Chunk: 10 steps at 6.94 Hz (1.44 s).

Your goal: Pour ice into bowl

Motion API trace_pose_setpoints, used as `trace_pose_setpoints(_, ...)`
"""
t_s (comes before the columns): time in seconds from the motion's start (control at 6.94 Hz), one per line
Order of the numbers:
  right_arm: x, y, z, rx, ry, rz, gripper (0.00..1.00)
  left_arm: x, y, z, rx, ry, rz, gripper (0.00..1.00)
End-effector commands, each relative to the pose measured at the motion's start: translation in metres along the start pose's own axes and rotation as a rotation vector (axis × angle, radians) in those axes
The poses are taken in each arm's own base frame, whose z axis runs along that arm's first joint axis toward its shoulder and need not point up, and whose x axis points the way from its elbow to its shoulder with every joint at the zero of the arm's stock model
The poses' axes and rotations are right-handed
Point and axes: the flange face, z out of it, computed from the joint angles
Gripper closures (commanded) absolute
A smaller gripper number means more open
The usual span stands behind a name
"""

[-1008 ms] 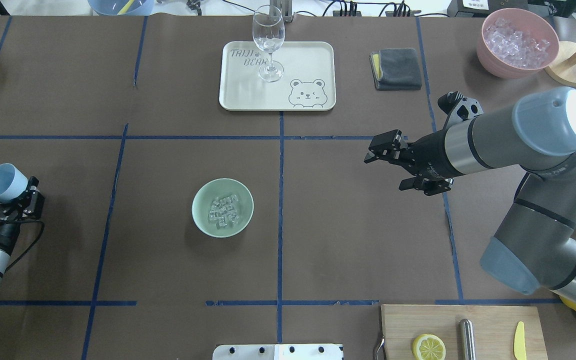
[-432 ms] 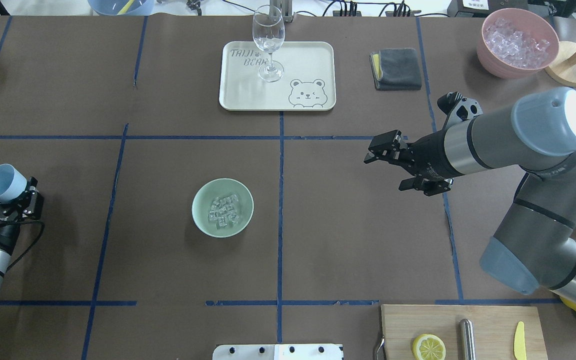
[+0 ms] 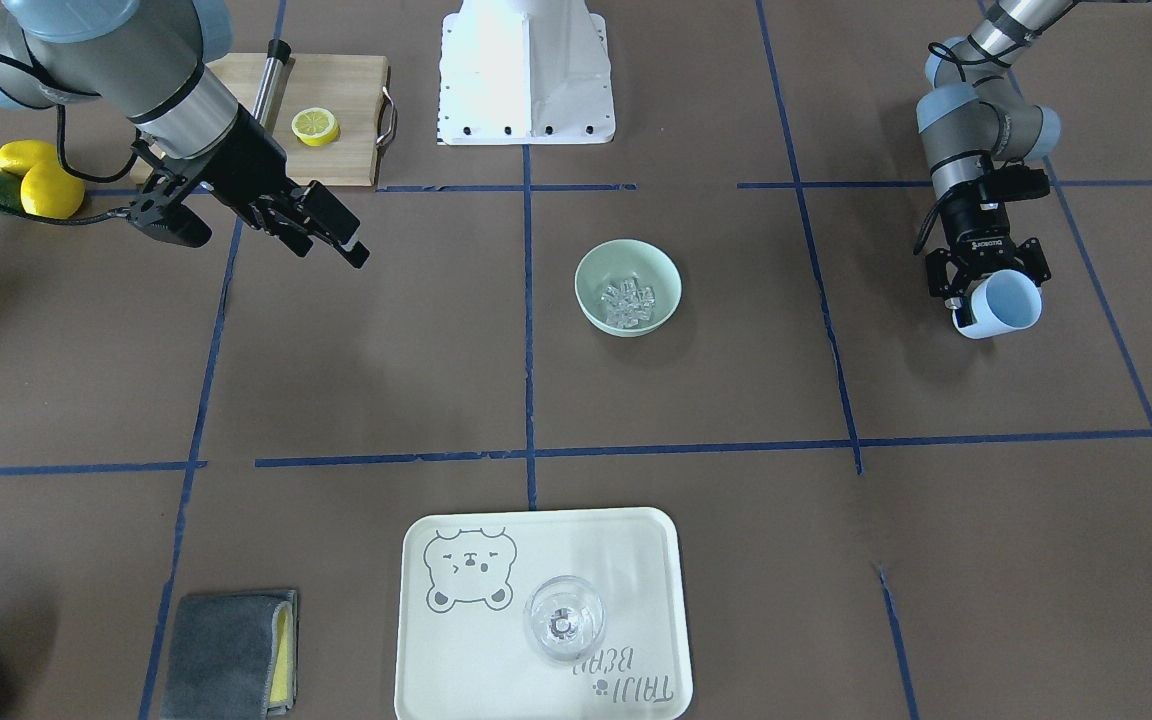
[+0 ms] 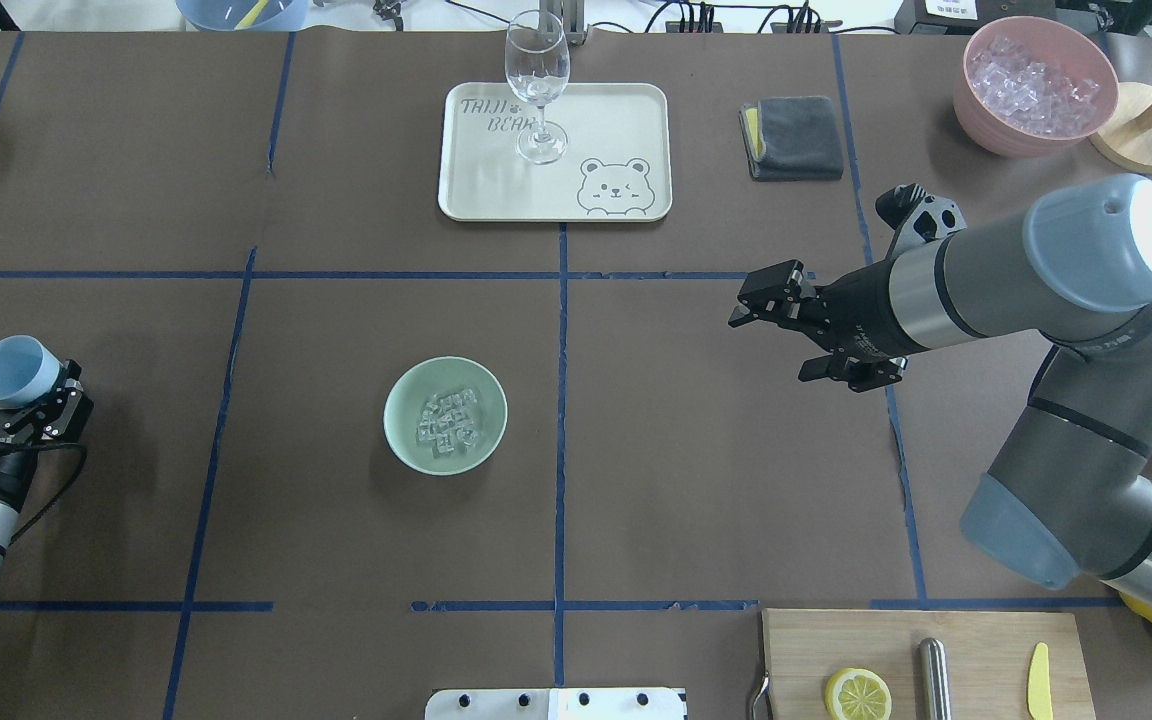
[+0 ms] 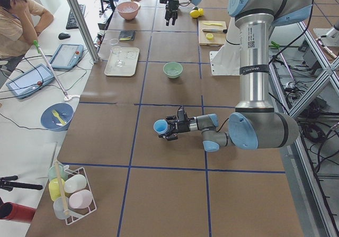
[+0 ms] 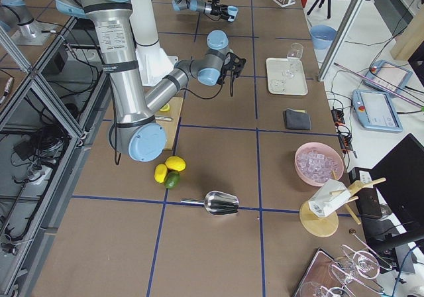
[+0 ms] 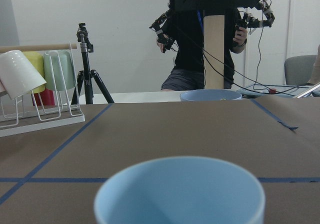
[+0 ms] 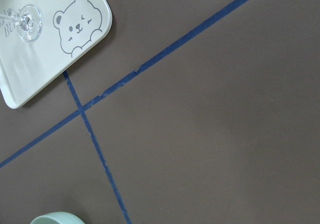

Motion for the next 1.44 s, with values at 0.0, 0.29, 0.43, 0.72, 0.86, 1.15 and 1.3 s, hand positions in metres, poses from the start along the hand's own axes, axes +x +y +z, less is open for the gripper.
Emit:
trace_pose_setpoints(0.0,0.0,0.0,-0.001,0.0,-0.001,0.0,0.0,-0.004,0.0,-0.001,-0.007,0.0,0.011,0.0)
trace_pose_setpoints(0.29,0.0,0.0,-0.001,0.0,-0.001,0.0,0.0,-0.013,0.0,-0.007,-0.1,0.029,0.032,0.0)
trace_pose_setpoints(0.43,0.002,-0.001,0.0,0.001,0.003,0.002,0.0,-0.027,-0.012,-0.017,-0.165,0.051,0.082,0.0)
trace_pose_setpoints(0.72,0.001,0.0,-0.001,0.0,-0.001,0.002,0.0,-0.03,-0.024,-0.028,-0.242,0.121,0.041,0.0)
trace_pose_setpoints(0.86,-0.001,0.0,-0.001,0.0,-0.002,0.001,0.0,-0.028,-0.024,-0.029,-0.257,0.129,0.038,0.0)
trace_pose_setpoints(1.15,-0.001,0.0,-0.002,0.001,-0.005,0.0,0.0,-0.011,-0.042,-0.034,-0.24,0.151,-0.004,0.0)
trace_pose_setpoints(1.3,-0.001,0.001,-0.002,-0.001,-0.005,-0.001,0.0,-0.016,-0.063,-0.042,-0.233,0.156,-0.001,0.0)
